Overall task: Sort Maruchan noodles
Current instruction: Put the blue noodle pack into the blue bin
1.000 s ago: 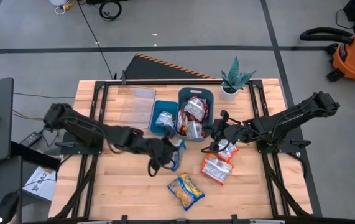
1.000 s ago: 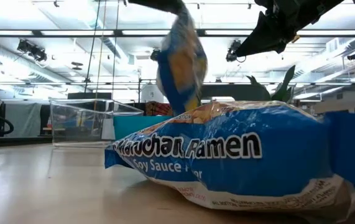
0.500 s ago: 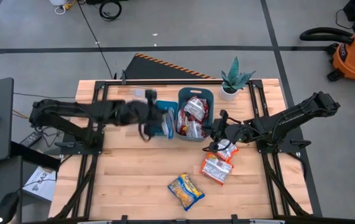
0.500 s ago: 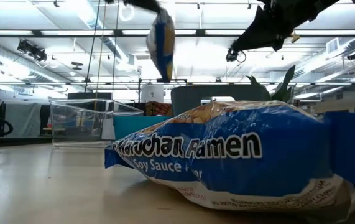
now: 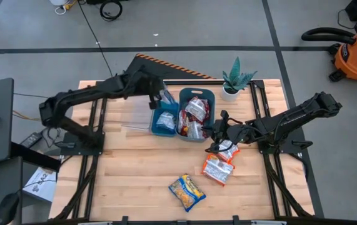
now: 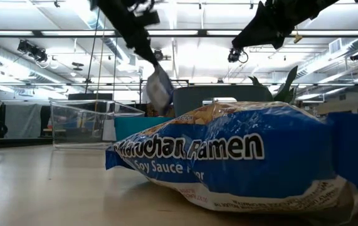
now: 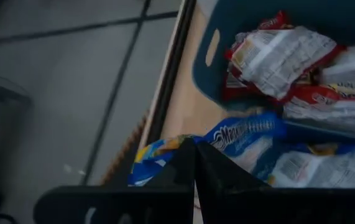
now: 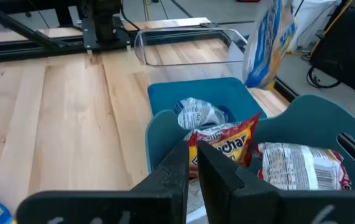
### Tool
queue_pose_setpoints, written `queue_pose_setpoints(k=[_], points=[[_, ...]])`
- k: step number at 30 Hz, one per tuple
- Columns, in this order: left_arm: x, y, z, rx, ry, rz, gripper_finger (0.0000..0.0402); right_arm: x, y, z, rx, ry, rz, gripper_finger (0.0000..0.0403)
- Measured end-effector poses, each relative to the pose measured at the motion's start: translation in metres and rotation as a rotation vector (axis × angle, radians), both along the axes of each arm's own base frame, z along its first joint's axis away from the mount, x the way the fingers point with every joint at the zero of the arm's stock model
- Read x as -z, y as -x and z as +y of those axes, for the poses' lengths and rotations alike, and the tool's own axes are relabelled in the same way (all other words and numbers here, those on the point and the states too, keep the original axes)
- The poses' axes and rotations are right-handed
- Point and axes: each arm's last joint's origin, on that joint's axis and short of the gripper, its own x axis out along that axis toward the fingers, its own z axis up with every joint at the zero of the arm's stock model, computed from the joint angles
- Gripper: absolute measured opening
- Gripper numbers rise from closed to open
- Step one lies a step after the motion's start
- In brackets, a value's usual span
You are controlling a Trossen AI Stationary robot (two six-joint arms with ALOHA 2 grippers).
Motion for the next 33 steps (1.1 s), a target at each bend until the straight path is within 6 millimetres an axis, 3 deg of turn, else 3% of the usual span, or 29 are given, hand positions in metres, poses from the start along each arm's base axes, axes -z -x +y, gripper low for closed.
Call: queue_pose_setpoints(k=[5, 12, 23, 33], points=[[0.027, -0.011, 0.013, 0.002, 0.082, 0.078, 0.0005, 0.0, 0.0, 0.0, -0.002, 0.003, 0.002, 0.0039], [0.05, -0.027, 0.001, 0.069, 0.136, 0.153, 0.0006, 0.0, 0.0, 0.0, -0.003, -0.001, 0.001, 0.0039], [0.052, -0.041, -0.042, 0.166, 0.171, 0.156, 0.0011, 0.0, 0.0, 0.0, -0.011, -0.002, 0.002, 0.0039], [0.05, -0.046, -0.049, 0.035, 0.294, 0.039, 0.0013, -0.001, 0.0, 0.002, -0.027, -0.001, -0.007, 0.0039]])
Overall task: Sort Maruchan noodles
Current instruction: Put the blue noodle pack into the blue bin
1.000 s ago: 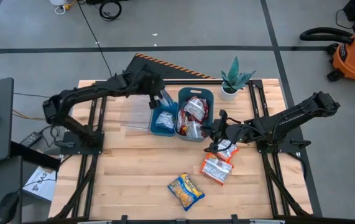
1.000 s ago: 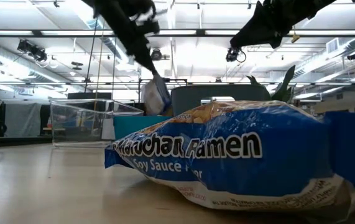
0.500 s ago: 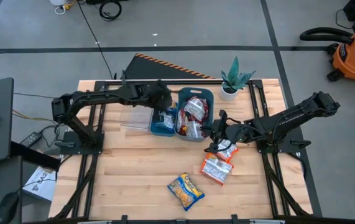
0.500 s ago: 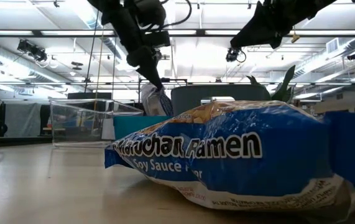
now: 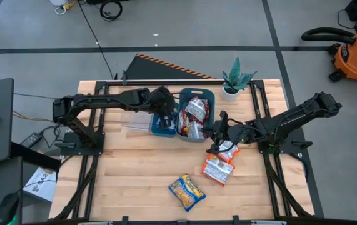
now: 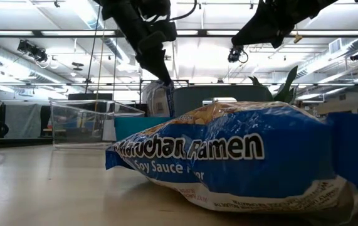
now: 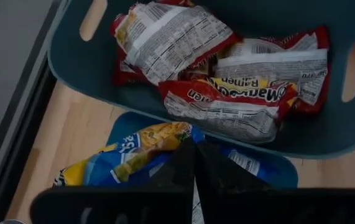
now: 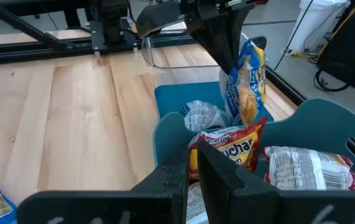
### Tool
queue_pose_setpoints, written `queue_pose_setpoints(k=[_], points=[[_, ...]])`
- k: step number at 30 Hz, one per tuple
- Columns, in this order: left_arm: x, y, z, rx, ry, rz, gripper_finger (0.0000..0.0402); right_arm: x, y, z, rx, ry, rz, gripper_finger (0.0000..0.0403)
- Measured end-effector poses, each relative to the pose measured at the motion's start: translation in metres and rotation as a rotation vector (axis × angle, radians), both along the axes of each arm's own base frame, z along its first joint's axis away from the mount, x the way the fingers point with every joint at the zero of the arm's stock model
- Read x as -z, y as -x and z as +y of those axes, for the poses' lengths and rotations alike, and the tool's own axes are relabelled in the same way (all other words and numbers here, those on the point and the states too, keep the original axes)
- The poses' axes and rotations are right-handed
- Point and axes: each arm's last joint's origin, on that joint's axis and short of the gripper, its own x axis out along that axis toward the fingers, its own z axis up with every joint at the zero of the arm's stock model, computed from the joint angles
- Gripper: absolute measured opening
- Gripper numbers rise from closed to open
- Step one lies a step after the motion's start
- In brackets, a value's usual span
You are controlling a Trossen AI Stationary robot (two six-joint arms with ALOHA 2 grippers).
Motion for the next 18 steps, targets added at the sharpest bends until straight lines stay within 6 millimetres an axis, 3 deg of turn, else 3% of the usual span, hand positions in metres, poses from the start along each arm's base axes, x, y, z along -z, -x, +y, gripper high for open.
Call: queue_pose_setpoints(k=[13, 18], points=[[-0.005, -0.008, -0.011, 0.077, -0.048, -0.068, 0.0016, 0.0, 0.0, -0.001, -0.002, 0.018, 0.007, 0.0039], [-0.003, -0.005, -0.01, 0.051, -0.065, -0.022, 0.0057, 0.0, 0.0, -0.001, 0.002, 0.009, 0.004, 0.0039]])
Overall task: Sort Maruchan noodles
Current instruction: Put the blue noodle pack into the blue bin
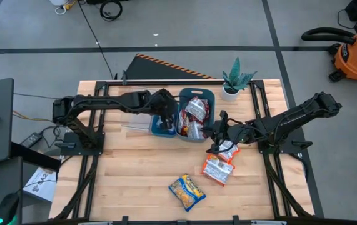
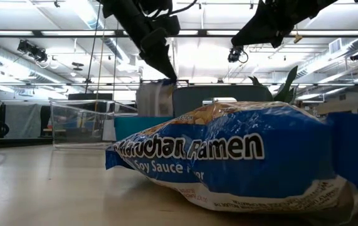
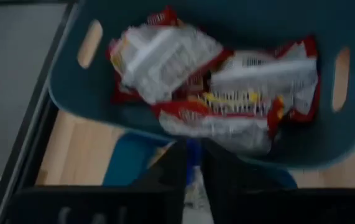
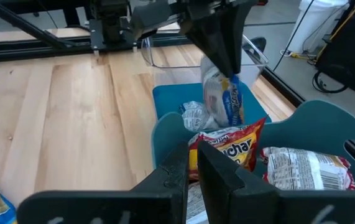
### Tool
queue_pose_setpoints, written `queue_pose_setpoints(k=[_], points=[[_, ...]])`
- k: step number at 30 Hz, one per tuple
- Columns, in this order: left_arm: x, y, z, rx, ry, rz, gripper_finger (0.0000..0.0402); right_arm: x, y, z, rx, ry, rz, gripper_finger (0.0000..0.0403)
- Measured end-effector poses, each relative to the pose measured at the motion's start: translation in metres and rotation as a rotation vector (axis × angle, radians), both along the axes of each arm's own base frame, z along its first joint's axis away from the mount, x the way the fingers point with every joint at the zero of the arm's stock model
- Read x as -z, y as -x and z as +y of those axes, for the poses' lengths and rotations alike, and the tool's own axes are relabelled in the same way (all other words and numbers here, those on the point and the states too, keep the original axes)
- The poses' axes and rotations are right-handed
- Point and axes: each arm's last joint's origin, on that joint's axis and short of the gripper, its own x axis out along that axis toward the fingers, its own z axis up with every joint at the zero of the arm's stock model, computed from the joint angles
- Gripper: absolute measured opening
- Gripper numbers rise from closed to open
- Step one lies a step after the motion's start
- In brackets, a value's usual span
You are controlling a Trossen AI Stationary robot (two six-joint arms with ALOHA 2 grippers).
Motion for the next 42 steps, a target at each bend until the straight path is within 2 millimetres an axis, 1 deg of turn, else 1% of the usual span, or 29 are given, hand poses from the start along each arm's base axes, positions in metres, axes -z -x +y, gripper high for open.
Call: queue_pose_setpoints(k=[5, 8, 12, 16, 22, 27, 30, 33, 37, 39, 42], points=[[0.003, 0.005, 0.002, 0.0, -0.016, 0.064, 0.0111, 0.0, 0.0, 0.001, -0.008, 0.005, 0.002, 0.0039], [0.004, 0.006, 0.004, 0.006, -0.029, 0.082, 0.0129, 0.0, 0.0, 0.001, -0.006, 0.007, 0.003, 0.0039], [0.007, 0.011, 0.008, -0.009, -0.019, 0.138, 0.0132, 0.0, 0.0, 0.0, 0.001, -0.003, -0.001, 0.0039], [0.01, 0.017, 0.013, -0.078, -0.055, 0.198, 0.0132, 0.001, 0.0, 0.0, 0.0, -0.002, 0.005, 0.0039], [0.01, 0.018, 0.014, -0.113, -0.056, 0.196, 0.0132, 0.0, 0.0, -0.001, 0.003, 0.003, 0.005, 0.0039], [0.011, 0.016, 0.019, -0.231, -0.162, 0.2, 0.0132, -0.002, -0.001, 0.0, 0.001, -0.005, -0.024, 0.0039], [0.02, 0.01, 0.023, -0.248, -0.193, 0.218, 0.0132, -0.002, -0.001, 0.0, -0.003, -0.001, -0.023, 0.0039], [0.038, 0.001, 0.026, -0.229, -0.192, 0.257, 0.0132, -0.002, -0.001, 0.0, -0.006, 0.005, -0.021, 0.0039], [0.065, -0.008, 0.021, -0.141, -0.078, 0.331, 0.0132, -0.002, -0.001, 0.0, -0.01, 0.004, -0.015, 0.0039], [0.072, -0.011, 0.016, -0.105, -0.038, 0.341, 0.0132, -0.002, -0.001, 0.0, -0.011, 0.001, -0.016, 0.0039], [0.075, -0.011, 0.01, -0.071, -0.037, 0.368, 0.0132, -0.001, -0.001, 0.0, -0.011, 0.001, -0.014, 0.0039]])
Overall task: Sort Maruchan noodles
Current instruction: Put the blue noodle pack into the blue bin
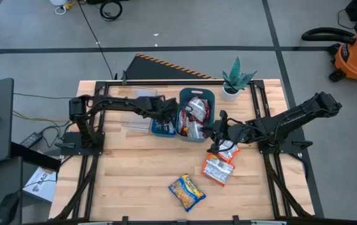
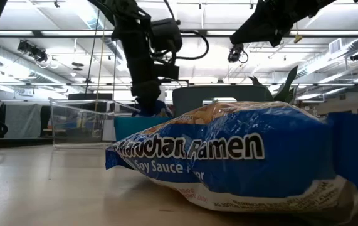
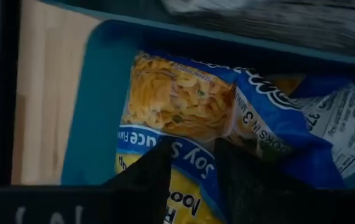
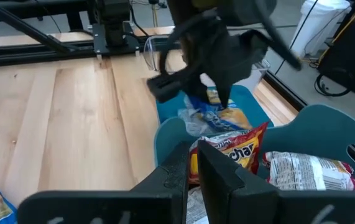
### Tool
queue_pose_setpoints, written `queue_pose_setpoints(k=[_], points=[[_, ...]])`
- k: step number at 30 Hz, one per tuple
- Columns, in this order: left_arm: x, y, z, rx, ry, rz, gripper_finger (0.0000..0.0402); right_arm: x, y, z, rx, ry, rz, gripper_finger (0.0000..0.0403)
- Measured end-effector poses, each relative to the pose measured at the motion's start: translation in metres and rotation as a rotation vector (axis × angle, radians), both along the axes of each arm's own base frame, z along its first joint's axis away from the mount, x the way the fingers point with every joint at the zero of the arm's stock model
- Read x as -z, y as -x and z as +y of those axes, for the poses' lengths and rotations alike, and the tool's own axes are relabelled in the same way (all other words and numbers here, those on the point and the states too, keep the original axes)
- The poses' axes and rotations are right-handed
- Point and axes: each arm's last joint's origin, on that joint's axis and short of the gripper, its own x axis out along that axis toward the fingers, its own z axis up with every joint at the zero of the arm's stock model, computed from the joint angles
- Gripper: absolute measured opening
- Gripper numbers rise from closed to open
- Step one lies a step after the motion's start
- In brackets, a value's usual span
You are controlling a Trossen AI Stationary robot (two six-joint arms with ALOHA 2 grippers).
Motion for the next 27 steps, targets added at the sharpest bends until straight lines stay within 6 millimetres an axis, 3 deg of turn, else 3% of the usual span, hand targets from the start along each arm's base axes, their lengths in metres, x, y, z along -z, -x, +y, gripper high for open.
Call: queue_pose_setpoints(k=[3, 7, 11, 18, 27], points=[[-0.008, 0.004, -0.003, 0.01, -0.036, 0.011, 0.0132, 0.0, 0.0, 0.0, -0.001, 0.003, 0.001, 0.0039], [-0.042, 0.01, -0.008, 0.005, -0.08, -0.087, 0.0132, 0.0, 0.0, 0.0, -0.002, 0.005, 0.001, 0.0039], [-0.064, 0.015, -0.028, 0.062, -0.054, -0.167, 0.0132, 0.0, 0.0, 0.0, -0.003, 0.005, 0.002, 0.0039], [-0.064, 0.013, -0.101, 0.455, 0.25, -0.188, 0.0132, 0.001, 0.0, 0.0, -0.002, 0.006, 0.007, 0.0039], [-0.043, 0.004, -0.193, 0.717, 0.311, -0.225, 0.0132, 0.0, 0.0, 0.0, 0.003, -0.006, 0.001, 0.0039]])
